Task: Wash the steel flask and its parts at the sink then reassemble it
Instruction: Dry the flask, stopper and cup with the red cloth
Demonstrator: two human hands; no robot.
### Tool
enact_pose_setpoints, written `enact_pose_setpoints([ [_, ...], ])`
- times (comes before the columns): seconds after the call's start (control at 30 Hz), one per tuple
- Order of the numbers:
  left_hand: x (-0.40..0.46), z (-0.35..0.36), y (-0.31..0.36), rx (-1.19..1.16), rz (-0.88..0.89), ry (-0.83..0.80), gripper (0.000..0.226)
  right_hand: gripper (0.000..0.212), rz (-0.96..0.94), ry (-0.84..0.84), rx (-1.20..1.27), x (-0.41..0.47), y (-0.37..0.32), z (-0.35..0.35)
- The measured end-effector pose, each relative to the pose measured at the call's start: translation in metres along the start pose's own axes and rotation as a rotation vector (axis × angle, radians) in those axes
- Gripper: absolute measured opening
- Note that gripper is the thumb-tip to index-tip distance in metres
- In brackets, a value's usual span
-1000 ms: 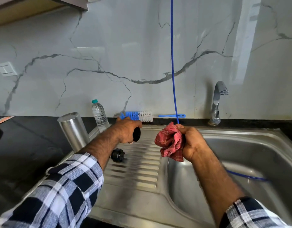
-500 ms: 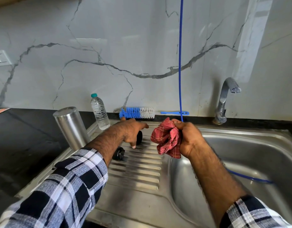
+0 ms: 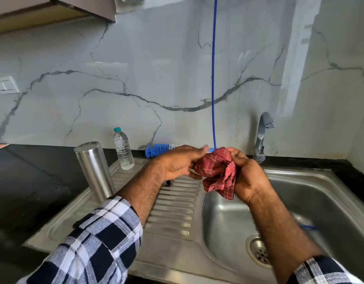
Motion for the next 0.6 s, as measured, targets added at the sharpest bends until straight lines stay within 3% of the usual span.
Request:
enact_pose_setpoints([
  [0.13, 0.004, 0.031, 0.031, 0.067, 0.049, 0.017, 0.022, 0.022, -0.027, 0.036, -0.035, -0.026, -0.019, -0.018],
  [0.23, 0.014, 0.059, 0.068, 0.240, 0.161, 0.122, 0.023, 0.047, 0.022, -0.001, -0.085, -0.051, -0.027, -0.029],
  [0.37, 0.027, 0.109, 0.112, 0.560, 0.302, 0.113, 0.025, 0.065, -0.061, -0.084, -0.337, -0.086, -0.049, -0.037],
  [0.5, 0.031, 0.159, 0.154, 0.719, 0.436, 0.111, 0.035, 0.058, -0.111, 0.087, -0.526, -0.118, -0.069, -0.069],
  [0.6, 0.033, 0.171, 0.178, 0.706, 0.454, 0.135, 0.037, 0.053, -0.131, 0.164, -0.322, -0.145, -0.083, -0.093],
])
Point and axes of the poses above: each hand's wrist, its own x-axis towards the middle knuckle, its own z-axis out of the palm, y = z × x, the point moved 5 cm from there along x, towards the middle knuckle, and after that the axes turned 7 degrees about -y, right-handed, at the moved point
